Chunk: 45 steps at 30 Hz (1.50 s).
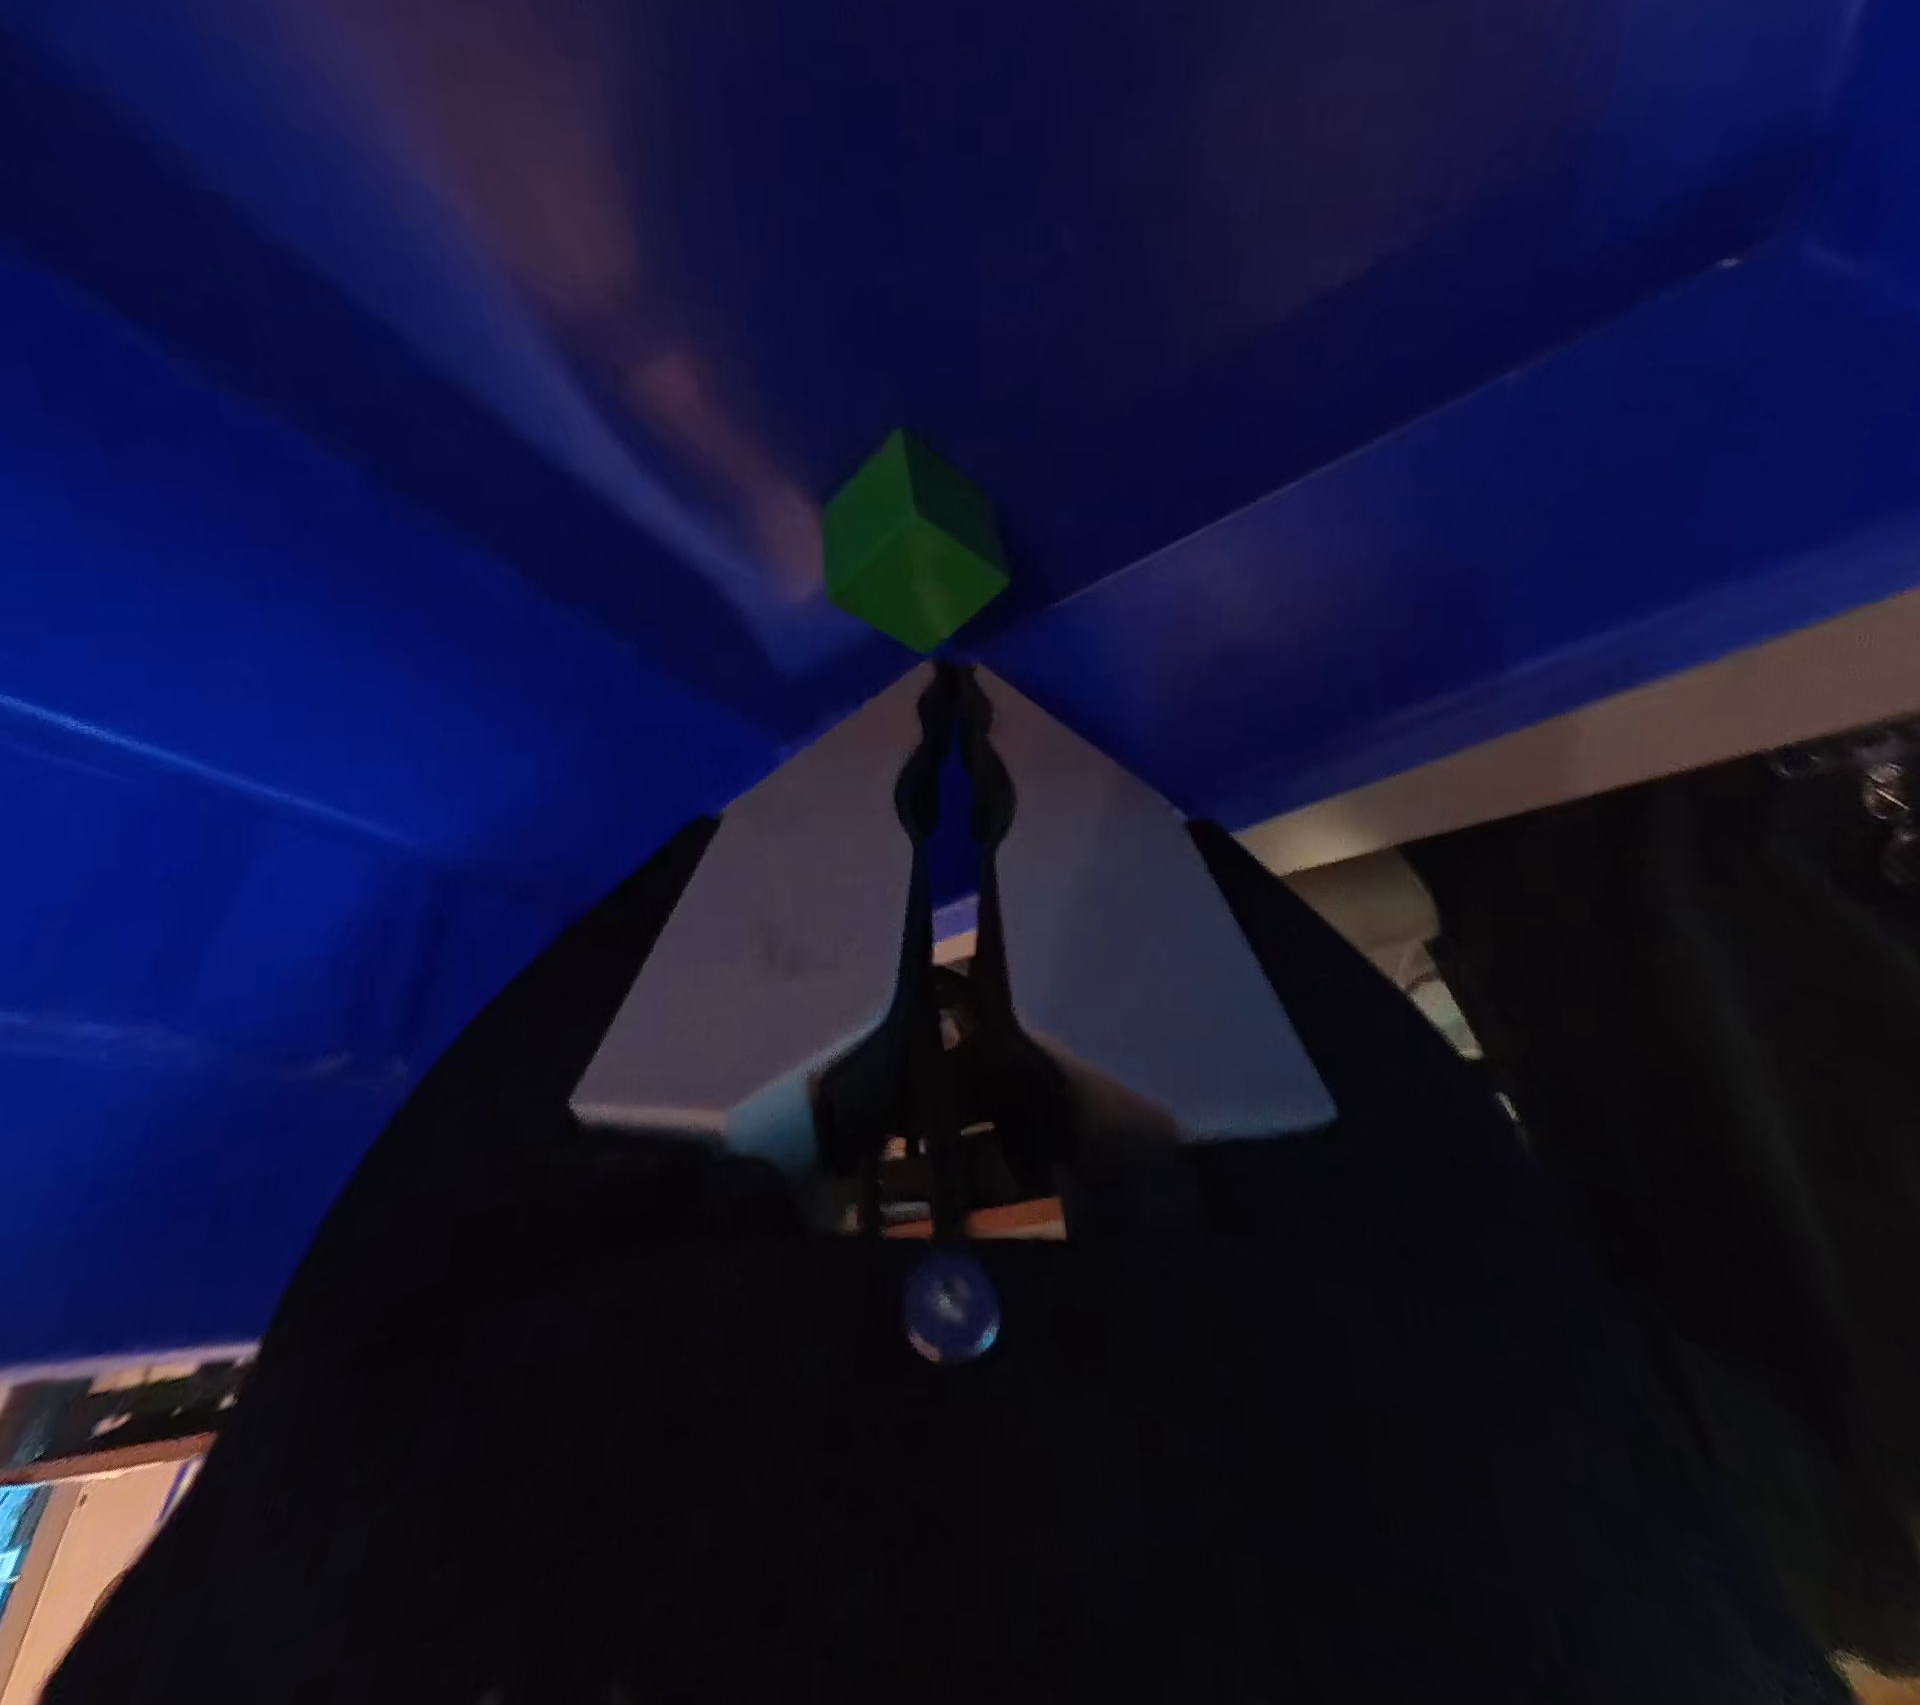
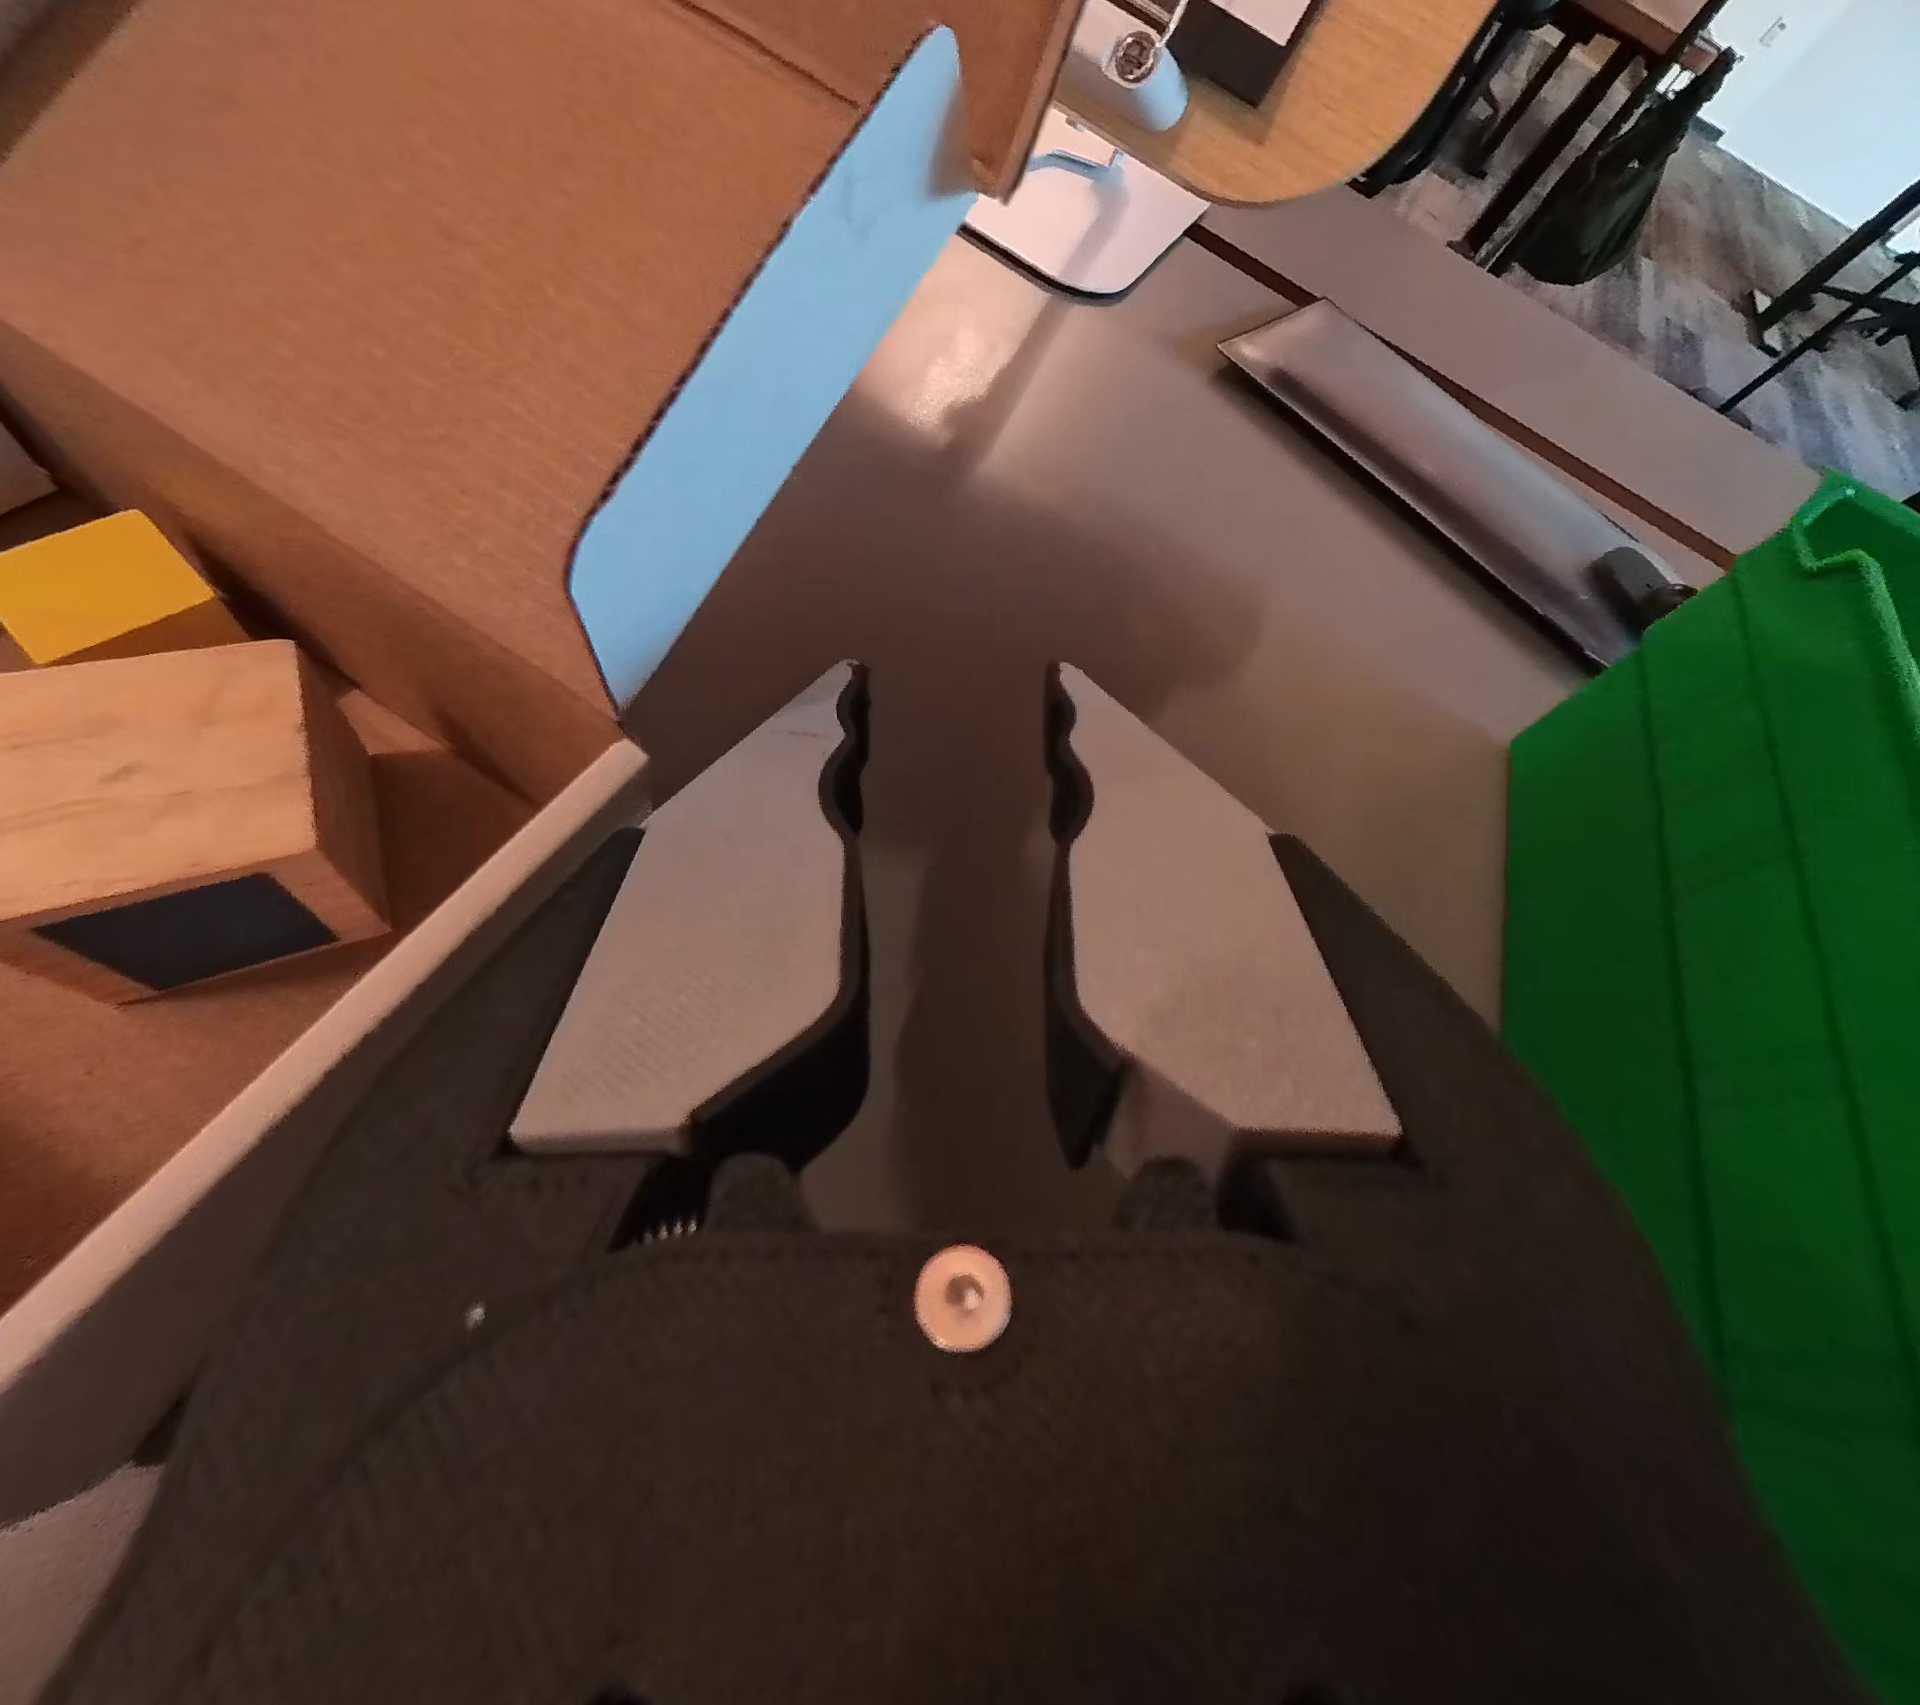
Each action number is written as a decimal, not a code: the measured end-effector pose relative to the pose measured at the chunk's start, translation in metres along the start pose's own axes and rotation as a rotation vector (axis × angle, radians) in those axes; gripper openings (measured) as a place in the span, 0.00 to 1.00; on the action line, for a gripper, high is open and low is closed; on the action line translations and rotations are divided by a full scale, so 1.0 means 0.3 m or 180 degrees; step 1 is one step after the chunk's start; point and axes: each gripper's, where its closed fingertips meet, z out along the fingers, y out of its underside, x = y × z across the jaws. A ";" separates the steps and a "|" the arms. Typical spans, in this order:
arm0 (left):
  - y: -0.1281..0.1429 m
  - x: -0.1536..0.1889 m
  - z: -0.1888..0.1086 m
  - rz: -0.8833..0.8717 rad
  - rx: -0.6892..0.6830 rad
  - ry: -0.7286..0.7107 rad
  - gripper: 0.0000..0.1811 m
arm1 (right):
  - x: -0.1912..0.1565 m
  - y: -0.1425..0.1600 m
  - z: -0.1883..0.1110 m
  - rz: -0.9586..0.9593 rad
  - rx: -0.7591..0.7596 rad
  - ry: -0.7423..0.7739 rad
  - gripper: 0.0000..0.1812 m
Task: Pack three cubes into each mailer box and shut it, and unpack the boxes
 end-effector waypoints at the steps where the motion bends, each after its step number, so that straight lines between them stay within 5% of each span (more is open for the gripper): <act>1: 0.009 0.020 -0.007 0.0001 -0.0027 0.0127 0.00 | -0.005 -0.002 0.000 -0.0016 0.0003 -0.0012 0.17; 5: 0.008 0.105 -0.045 0.0023 0.0071 0.0724 0.00 | -0.019 0.000 0.005 -0.0073 -0.0021 -0.0052 0.17; 11: 0.002 0.044 -0.059 -0.0087 0.0118 0.0505 0.25 | -0.033 0.002 0.012 -0.0172 -0.0056 -0.0069 0.17; 14: -0.036 0.031 -0.066 -0.0066 0.0288 0.0430 0.30 | -0.038 0.002 0.014 -0.0197 -0.0062 -0.0078 0.17; 17: -0.073 0.049 -0.062 0.0012 0.0427 0.0466 0.28 | -0.042 0.004 0.014 -0.0218 -0.0072 -0.0081 0.17; 19: -0.064 0.065 -0.044 0.0027 0.0321 0.0518 0.12 | -0.043 0.004 0.013 -0.0227 -0.0073 -0.0080 0.17; 23: -0.060 0.072 -0.050 0.0051 0.0301 0.0436 0.10 | -0.046 0.001 0.010 -0.0213 -0.0050 -0.0102 0.17; 25: -0.065 0.072 -0.079 0.0082 0.0398 0.0357 0.00 | -0.048 -0.001 0.010 -0.0211 -0.0042 -0.0113 0.16; 28: -0.075 0.080 -0.127 0.0118 0.0575 0.0272 0.00 | -0.054 -0.003 0.008 -0.0233 -0.0033 -0.0124 0.16; 31: -0.058 0.079 -0.125 0.0024 0.0492 0.0203 0.17 | -0.057 -0.004 0.007 -0.0254 -0.0024 -0.0119 0.15; 36: -0.039 0.083 -0.052 -0.0088 0.0260 0.0245 0.28 | -0.060 -0.007 0.003 -0.0242 -0.0002 -0.0137 0.15; 45: -0.097 0.058 -0.029 0.0043 0.0347 0.0004 0.11 | -0.063 -0.006 0.003 -0.0238 0.0000 -0.0166 0.14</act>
